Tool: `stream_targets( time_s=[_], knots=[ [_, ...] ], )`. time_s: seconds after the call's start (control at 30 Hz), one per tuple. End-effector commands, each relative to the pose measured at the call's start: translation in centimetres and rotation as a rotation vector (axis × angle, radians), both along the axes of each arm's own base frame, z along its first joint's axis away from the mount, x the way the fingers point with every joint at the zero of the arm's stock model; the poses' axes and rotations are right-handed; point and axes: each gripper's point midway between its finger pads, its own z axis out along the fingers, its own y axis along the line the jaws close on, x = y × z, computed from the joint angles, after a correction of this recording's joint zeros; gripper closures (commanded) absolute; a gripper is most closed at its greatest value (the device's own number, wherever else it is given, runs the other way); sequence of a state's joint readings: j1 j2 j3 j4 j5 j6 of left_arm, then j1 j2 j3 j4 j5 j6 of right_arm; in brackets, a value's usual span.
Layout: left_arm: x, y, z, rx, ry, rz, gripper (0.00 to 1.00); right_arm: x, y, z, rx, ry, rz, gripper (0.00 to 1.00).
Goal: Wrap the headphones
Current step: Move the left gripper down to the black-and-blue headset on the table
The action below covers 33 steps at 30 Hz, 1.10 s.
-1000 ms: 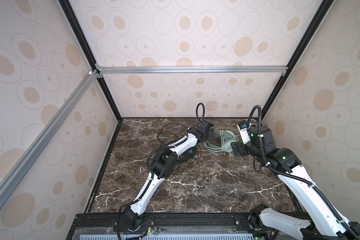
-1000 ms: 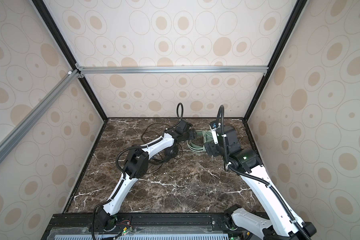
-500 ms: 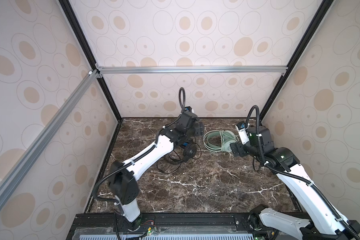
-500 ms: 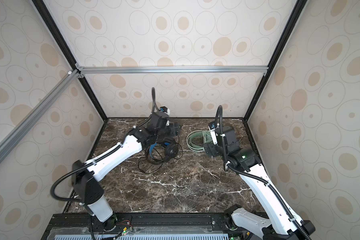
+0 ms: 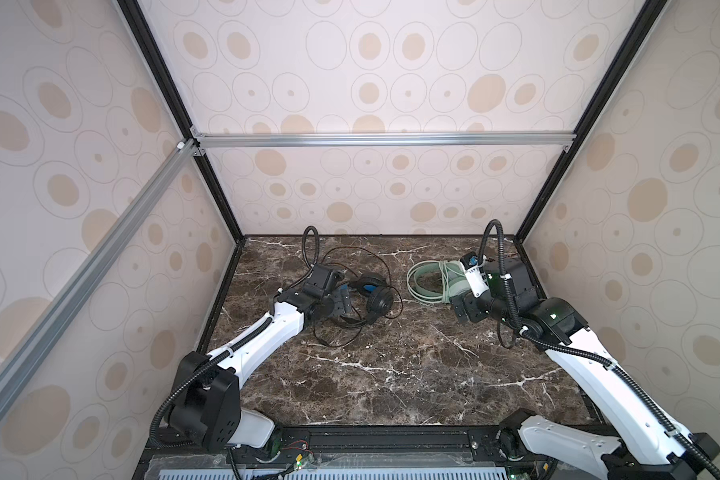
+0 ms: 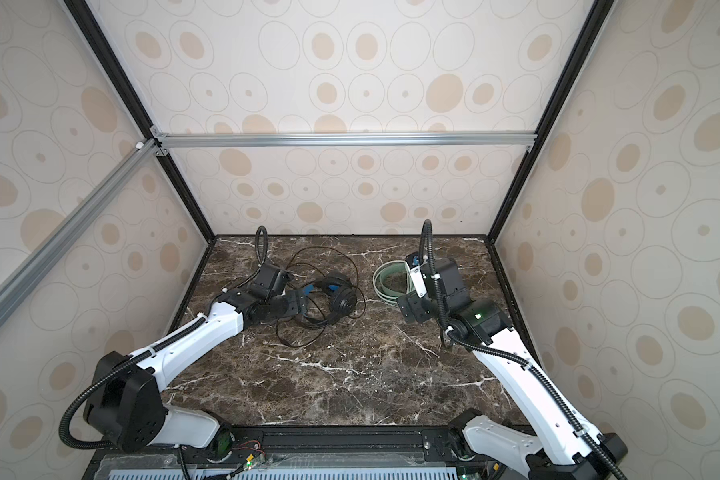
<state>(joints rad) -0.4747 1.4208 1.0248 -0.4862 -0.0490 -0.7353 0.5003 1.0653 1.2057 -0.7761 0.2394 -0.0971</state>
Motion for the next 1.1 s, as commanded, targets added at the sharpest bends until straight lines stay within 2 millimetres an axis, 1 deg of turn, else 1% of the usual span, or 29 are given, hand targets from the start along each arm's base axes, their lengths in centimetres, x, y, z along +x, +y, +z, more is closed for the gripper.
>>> stream_targets(
  time_s=[0.0,0.17,0.3,0.47,0.6,0.73,0.8,0.87,0.93,1.07],
  knots=[
    [0.3,0.2,-0.6,-0.069,-0.004,0.100,0.09,-0.5,0.1,-0.3,0.016,0.002,0.002,0.00],
    [0.9,0.5,-2.1,-0.133,-0.011,0.228,0.09,-0.8,0.3,-0.6,0.036,-0.002,0.010,0.00],
    [1.6,0.1,-3.4,-0.136,0.013,0.254,0.10,-0.8,0.5,-0.7,0.045,-0.002,0.018,0.00],
    [2.6,-0.4,-4.7,-0.130,0.033,0.272,0.15,-0.6,0.9,-0.8,0.062,-0.001,0.026,0.00],
    [2.8,-0.6,-6.7,-0.120,0.076,0.284,0.18,-0.6,0.8,-0.7,0.061,-0.010,0.025,0.00],
    [3.1,-0.9,-8.1,-0.108,0.105,0.284,0.20,-0.8,0.6,-1.0,0.056,-0.012,0.022,0.00],
    [3.4,-1.0,-8.7,-0.101,0.119,0.282,0.23,-0.8,0.6,-1.1,0.056,-0.011,0.020,0.00],
    [3.7,-1.2,-9.3,-0.092,0.131,0.282,0.31,-0.8,0.5,-1.3,0.055,-0.011,0.019,0.00],
    [3.8,-1.2,-10.1,-0.078,0.149,0.289,0.36,-0.8,0.5,-1.4,0.053,-0.012,0.020,0.00],
    [4.3,-1.6,-11.4,-0.065,0.174,0.286,0.40,-0.9,0.5,-1.4,0.052,-0.018,0.026,0.00]
  ],
)
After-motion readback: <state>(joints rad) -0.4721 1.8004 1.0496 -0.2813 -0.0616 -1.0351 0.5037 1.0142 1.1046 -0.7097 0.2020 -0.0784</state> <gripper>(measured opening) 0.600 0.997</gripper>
